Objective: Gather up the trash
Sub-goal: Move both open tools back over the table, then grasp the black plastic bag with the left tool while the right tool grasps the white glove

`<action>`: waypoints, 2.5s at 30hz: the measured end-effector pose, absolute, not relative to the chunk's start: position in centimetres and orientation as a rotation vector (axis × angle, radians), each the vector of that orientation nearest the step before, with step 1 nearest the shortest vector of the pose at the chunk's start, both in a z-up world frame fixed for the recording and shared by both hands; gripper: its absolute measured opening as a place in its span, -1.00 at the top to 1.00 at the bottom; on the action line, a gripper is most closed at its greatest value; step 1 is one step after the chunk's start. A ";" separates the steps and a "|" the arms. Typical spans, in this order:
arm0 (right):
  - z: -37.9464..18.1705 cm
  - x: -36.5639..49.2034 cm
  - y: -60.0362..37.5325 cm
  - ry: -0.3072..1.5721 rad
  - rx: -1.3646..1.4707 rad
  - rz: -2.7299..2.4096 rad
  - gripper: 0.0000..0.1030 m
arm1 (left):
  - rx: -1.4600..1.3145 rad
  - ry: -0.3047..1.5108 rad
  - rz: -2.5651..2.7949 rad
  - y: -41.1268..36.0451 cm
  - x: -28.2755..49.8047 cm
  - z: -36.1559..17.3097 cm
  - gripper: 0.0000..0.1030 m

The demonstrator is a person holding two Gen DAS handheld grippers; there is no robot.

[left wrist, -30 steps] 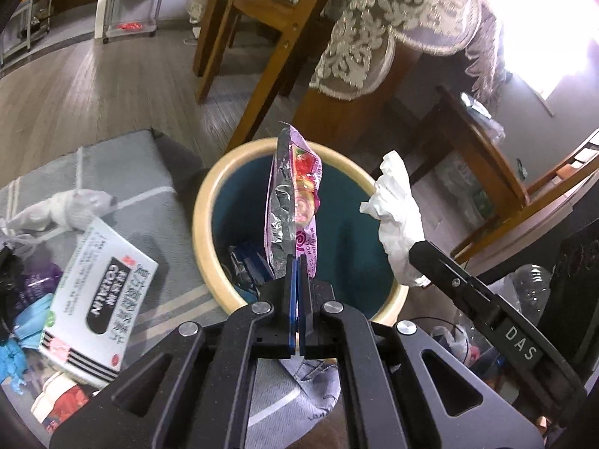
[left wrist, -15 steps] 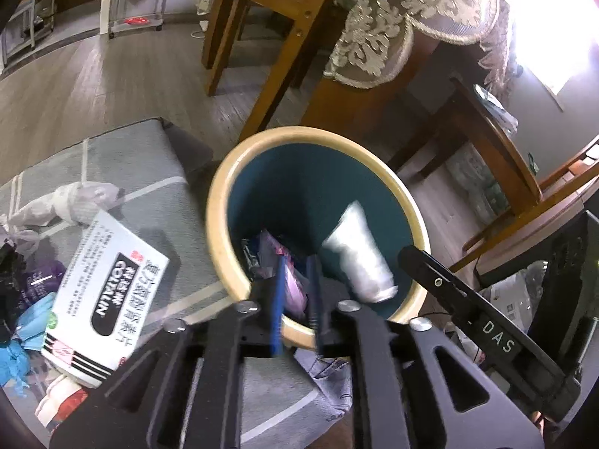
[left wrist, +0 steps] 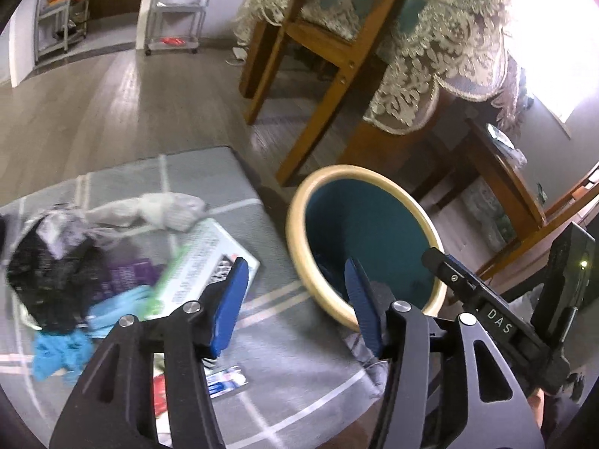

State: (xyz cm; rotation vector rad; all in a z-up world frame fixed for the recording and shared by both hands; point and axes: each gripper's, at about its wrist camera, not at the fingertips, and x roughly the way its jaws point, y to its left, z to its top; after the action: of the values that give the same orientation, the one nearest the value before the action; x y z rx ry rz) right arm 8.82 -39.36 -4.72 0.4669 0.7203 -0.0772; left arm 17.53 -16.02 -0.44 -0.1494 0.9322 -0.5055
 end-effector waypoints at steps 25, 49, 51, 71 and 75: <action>-4.4 9.7 -31.5 0.760 0.279 0.109 -0.43 | -0.171 0.873 -0.247 0.2 14.0 -0.5 -0.33; -5.5 9.8 -27.0 0.846 0.205 0.252 -0.44 | 0.003 0.914 -0.211 -1.1 17.4 -4.5 -0.03; -5.5 9.9 -26.9 0.850 0.203 0.256 -0.44 | 0.019 0.927 -0.217 -1.5 17.8 -4.9 0.09; -3.8 19.5 -22.3 0.882 0.036 0.394 -0.44 | -0.081 0.844 -0.249 0.6 15.8 -2.3 0.91; -4.8 22.3 -21.1 0.923 -0.004 0.407 -0.42 | -0.141 0.796 -0.252 1.7 15.6 -1.3 0.91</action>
State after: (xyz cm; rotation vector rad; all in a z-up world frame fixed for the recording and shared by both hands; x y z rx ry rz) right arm 22.32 -21.08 -4.81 -0.0044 0.9227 0.4068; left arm 15.60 1.69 -1.26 -0.1409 0.7957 -0.2525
